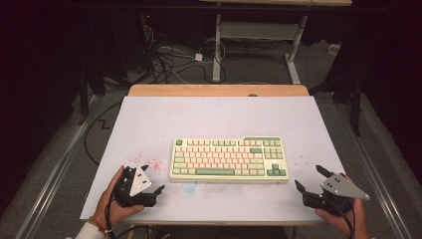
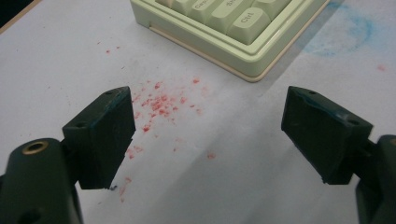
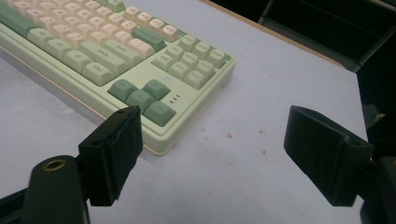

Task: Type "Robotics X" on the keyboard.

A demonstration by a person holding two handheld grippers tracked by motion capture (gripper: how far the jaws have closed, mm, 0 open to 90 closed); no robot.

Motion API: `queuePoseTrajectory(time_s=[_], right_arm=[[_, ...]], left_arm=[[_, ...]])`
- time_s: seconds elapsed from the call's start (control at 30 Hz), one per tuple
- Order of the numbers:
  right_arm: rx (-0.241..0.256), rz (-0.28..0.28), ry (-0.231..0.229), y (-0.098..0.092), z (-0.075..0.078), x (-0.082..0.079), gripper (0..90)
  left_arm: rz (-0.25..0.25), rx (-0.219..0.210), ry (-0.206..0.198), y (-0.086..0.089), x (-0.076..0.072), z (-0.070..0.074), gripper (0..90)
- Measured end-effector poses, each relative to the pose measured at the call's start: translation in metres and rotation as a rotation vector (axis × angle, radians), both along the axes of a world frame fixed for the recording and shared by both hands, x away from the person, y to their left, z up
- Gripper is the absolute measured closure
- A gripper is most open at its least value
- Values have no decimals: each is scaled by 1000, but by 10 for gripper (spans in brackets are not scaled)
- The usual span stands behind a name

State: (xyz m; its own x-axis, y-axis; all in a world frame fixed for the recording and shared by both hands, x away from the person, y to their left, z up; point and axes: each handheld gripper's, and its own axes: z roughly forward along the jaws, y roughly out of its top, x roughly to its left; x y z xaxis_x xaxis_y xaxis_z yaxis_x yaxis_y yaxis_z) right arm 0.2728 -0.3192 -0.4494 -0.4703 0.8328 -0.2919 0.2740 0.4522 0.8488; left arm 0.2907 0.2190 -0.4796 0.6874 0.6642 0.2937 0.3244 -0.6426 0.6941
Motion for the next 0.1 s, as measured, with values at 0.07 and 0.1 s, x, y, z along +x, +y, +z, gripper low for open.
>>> queuePoseTrajectory(time_s=[0.07, 0.1], right_arm=[[-2, -2, -3, -1, 0, 0, 195], [-1, -5, -3, -2, 0, 0, 195]], left_arm=[[-1, 0, 0, -1, 1, 0, 164], [-1, 1, 1, -1, 1, 0, 165]])
